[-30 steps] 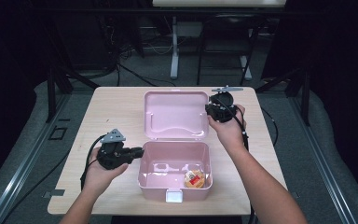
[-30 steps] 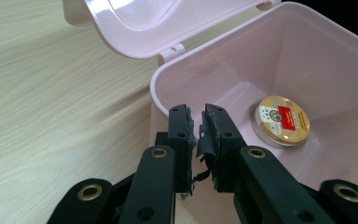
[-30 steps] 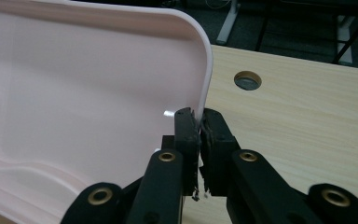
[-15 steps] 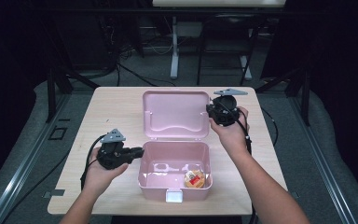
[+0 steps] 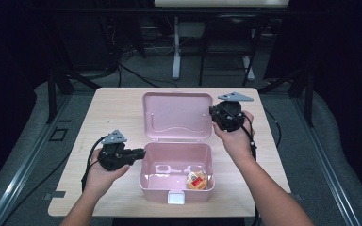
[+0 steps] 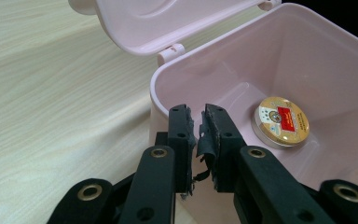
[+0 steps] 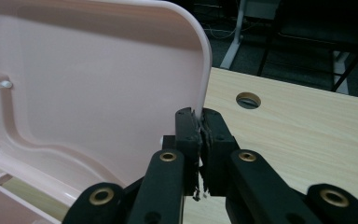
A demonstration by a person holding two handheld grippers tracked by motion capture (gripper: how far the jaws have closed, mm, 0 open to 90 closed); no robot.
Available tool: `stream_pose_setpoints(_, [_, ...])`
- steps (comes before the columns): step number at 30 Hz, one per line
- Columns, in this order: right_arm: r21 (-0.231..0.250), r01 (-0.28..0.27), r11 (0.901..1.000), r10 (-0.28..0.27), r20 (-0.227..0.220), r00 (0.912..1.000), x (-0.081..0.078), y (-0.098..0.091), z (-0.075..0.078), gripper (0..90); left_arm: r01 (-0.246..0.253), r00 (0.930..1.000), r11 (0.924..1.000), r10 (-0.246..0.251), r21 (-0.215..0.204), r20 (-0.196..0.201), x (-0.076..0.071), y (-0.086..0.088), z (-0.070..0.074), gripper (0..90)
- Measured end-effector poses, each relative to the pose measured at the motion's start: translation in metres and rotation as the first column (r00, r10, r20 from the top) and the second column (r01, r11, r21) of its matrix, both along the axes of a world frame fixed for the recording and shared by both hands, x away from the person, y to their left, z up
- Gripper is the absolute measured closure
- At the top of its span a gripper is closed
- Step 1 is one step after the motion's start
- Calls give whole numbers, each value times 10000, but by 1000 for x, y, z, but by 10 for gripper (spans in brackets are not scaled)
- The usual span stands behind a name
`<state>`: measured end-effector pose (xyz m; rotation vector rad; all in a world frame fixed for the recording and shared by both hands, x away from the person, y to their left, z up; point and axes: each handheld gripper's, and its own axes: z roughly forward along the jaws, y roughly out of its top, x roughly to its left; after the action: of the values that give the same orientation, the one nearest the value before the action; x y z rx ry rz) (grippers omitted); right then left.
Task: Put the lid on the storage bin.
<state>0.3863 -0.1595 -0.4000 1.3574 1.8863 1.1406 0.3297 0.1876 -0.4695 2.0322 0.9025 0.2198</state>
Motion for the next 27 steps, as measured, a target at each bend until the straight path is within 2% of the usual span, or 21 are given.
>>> stream_pose_setpoints(9, [111, -124, 9999, 122, 189, 9997, -9, -2, 2, 866, -28, 10000, 10000, 28, -22, 19, 0, 0, 0, 813])
stream_pose_setpoints(20, [-18, -251, 9997, 252, 725, 9970, -25, -3, 1, 865, -56, 10000, 10000, 56, -73, -9, 0, 0, -1, 813])
stream_pose_setpoints(27, [129, -380, 9992, 364, 1080, 9935, -37, -6, -1, 863, -49, 10000, 9999, 49, -95, 26, 0, 0, -1, 815])
